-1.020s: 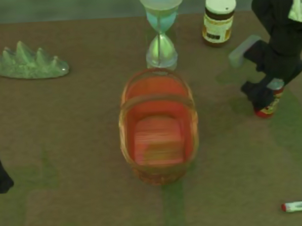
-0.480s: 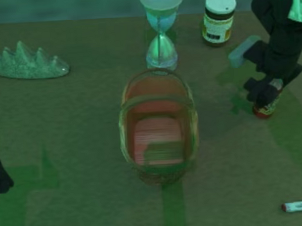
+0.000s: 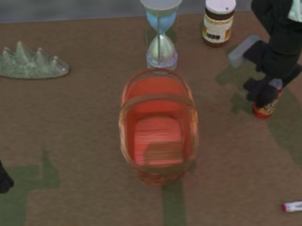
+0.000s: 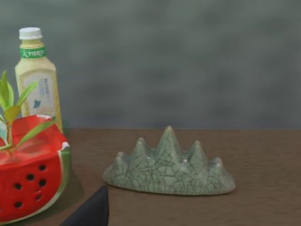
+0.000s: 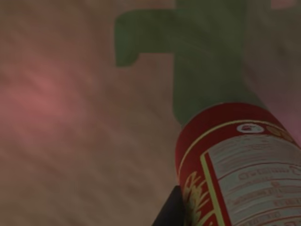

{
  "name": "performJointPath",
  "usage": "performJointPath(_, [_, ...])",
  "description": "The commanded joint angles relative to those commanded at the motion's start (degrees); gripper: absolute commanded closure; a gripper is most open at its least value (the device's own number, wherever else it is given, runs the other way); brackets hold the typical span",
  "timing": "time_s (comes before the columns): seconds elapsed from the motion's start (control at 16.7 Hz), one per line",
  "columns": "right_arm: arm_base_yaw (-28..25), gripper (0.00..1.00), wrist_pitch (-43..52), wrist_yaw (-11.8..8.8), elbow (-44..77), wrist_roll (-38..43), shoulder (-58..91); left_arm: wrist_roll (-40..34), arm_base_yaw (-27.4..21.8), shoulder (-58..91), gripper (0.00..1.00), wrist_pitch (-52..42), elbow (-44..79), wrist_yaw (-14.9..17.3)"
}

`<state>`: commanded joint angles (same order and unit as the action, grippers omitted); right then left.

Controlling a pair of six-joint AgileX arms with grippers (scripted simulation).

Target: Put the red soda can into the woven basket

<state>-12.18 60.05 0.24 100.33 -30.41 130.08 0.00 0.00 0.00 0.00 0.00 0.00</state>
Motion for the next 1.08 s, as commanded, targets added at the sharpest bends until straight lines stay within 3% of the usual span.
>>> performJointPath(0.18, [-0.6, 1.00, -3.5, -2.4, -0.8, 0.8, -0.1, 0.0, 0.0, 0.0, 0.00, 0.0, 0.0, 0.0])
performJointPath(0.42, [-1.8, 1.00, -16.6, -10.5, -4.1, 4.6, -1.0, 0.0, 0.0, 0.0, 0.00, 0.0, 0.0, 0.0])
performJointPath(0.6, [-2.8, 1.00, -31.7, -19.1, -7.9, 9.1, -1.8, 0.0, 0.0, 0.0, 0.00, 0.0, 0.0, 0.0])
performJointPath(1.08, [-5.7, 1.00, -78.7, -45.7, -21.7, 23.7, -6.7, 0.0, 0.0, 0.0, 0.00, 0.0, 0.0, 0.0])
